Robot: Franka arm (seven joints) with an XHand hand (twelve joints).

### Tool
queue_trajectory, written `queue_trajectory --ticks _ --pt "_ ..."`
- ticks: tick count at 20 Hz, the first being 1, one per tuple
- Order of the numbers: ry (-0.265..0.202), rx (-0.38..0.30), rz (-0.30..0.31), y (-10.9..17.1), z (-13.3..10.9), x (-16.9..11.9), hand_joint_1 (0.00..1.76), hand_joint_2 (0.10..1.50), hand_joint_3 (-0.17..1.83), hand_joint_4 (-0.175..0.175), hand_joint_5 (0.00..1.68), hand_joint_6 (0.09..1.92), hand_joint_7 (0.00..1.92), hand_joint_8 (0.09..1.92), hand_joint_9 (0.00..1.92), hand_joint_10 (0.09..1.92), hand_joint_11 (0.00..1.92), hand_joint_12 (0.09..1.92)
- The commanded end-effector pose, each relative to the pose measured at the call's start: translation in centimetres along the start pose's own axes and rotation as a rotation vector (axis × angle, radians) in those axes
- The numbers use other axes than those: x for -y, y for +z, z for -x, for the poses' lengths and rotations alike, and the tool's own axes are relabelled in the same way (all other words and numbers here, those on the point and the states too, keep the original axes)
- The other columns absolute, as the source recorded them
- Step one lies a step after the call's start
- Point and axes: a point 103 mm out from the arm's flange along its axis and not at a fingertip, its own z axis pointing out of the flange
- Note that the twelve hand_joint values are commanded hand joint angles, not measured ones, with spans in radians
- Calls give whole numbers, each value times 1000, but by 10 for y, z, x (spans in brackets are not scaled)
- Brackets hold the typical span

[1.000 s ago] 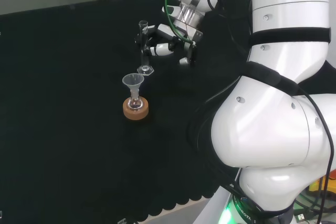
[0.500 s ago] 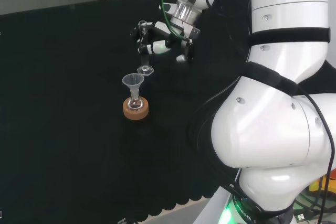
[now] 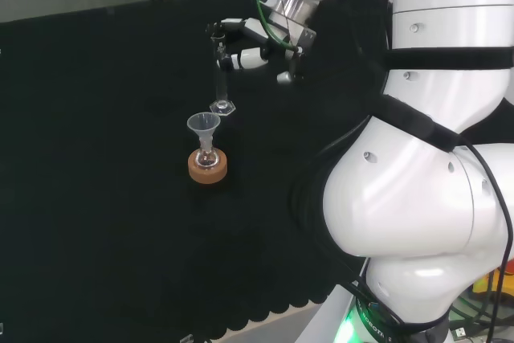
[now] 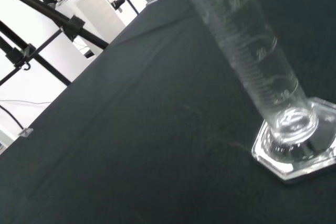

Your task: Put the graduated cylinder back on the table.

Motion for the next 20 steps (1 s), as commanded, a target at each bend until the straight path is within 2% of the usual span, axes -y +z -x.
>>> queue_trajectory --ticks 1,5,10,12,20 --pt "40 75 44 -44 -17 29 743 978 -175 -71 322 112 119 683 588 87 87 1470" --pt "54 121 70 -70 -37 50 739 977 -175 -70 318 102 113 684 582 87 85 1473" --pt "96 171 99 -97 -65 80 736 976 -175 -70 320 95 110 685 580 87 83 1476" --pt "99 203 127 -107 -76 92 735 977 -175 -70 323 93 111 687 581 87 84 1478" --pt "151 270 130 -126 -109 131 732 983 -175 -71 344 87 121 694 595 87 103 1479"
